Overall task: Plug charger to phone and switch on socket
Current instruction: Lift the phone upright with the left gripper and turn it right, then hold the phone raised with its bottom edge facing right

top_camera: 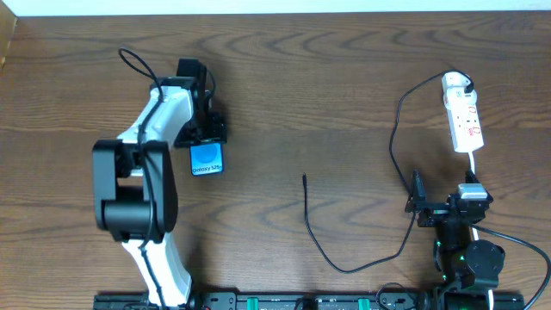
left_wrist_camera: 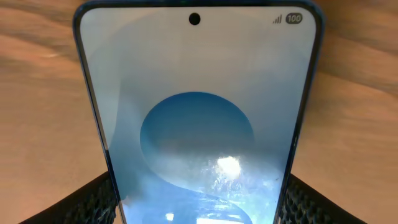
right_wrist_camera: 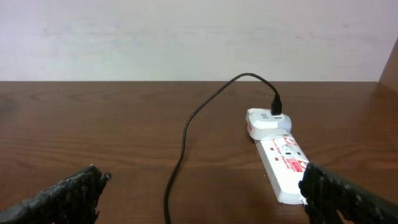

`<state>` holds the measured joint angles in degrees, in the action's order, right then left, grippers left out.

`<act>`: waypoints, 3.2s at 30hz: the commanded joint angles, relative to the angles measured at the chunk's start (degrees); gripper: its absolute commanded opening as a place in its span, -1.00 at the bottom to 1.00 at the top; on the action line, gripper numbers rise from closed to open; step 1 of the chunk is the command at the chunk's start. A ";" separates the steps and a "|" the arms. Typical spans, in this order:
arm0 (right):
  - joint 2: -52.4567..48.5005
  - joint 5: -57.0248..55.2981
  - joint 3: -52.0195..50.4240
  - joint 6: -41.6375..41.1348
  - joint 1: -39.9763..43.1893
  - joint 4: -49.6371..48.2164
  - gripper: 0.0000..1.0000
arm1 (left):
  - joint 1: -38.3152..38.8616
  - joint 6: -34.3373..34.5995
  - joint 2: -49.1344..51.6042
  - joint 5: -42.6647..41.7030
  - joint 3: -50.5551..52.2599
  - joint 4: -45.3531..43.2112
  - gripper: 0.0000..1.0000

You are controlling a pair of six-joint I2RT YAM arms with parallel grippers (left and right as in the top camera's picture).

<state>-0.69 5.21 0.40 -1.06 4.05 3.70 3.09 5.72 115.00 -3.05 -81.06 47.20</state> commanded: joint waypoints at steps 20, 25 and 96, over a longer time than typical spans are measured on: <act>0.35 -0.35 -0.09 -0.61 -0.35 0.26 0.98 | -0.28 34.23 -15.63 -44.92 -0.61 -5.79 -0.86; 0.35 -0.35 -0.09 -0.61 -0.35 0.28 0.99 | -0.28 43.67 -15.63 -60.33 -0.61 -5.99 -0.86; 0.35 -0.35 -0.09 -0.61 -0.35 0.28 0.99 | -0.28 73.88 -15.61 -86.93 -0.61 -6.64 -0.85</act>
<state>-0.69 5.21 0.40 -1.06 4.05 3.73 3.05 79.50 100.84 -86.74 -81.06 41.04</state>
